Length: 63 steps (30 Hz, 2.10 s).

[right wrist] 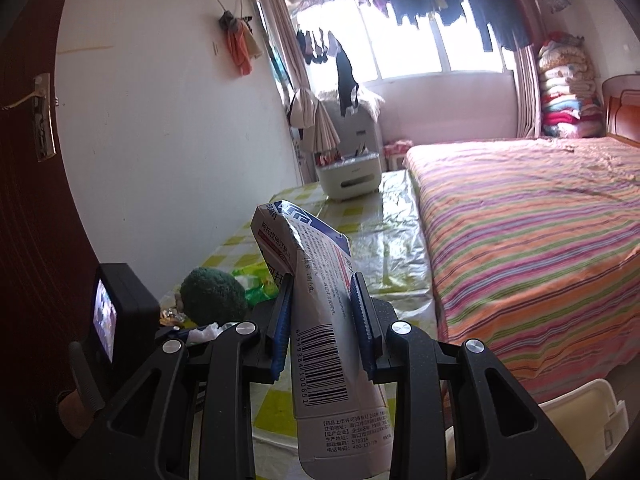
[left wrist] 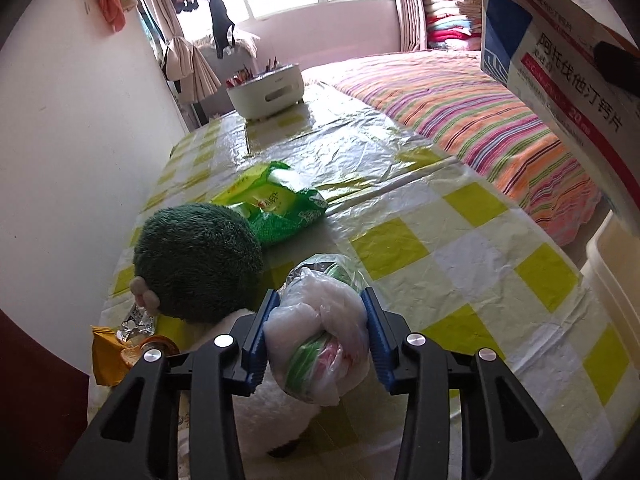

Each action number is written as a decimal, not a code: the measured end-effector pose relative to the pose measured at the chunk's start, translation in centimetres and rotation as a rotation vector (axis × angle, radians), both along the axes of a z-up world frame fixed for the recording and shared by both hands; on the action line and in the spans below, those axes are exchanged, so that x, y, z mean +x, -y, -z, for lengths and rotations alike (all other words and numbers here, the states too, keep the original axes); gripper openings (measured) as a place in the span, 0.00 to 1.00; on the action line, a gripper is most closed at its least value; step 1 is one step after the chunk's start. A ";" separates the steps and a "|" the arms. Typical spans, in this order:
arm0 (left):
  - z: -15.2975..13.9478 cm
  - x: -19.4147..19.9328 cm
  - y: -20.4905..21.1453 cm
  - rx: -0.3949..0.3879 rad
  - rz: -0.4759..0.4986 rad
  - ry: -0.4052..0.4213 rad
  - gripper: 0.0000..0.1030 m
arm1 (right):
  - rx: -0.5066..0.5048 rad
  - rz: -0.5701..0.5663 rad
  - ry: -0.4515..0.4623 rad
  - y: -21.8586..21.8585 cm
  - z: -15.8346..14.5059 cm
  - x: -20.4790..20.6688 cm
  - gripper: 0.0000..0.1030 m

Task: Collect trash
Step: 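Grasp the white-and-green plastic bag with the left gripper, then carry the box to the bin and open the right gripper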

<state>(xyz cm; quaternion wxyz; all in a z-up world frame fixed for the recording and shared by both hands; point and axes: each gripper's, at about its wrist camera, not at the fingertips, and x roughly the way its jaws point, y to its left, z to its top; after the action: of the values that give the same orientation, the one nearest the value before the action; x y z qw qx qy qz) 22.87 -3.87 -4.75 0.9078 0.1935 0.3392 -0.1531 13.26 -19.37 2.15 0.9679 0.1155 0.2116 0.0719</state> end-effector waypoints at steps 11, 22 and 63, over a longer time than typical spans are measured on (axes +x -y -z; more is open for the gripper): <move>-3.1 -3.6 0.2 -0.079 0.055 0.066 0.39 | -0.020 0.081 0.060 1.9 -0.7 -3.4 0.27; -5.0 -7.0 2.8 -0.153 0.155 0.092 0.39 | -0.013 0.190 0.095 4.7 -0.2 -7.9 0.27; -6.3 -14.5 13.0 -0.305 0.449 0.027 0.39 | 0.061 0.517 0.024 11.6 3.9 -15.1 0.50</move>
<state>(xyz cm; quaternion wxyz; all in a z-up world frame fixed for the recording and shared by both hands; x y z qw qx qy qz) 8.42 -16.91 1.54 0.8742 0.1271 0.2486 -0.3973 -1.85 -30.95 -1.78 0.9526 0.1938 0.1610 -0.1704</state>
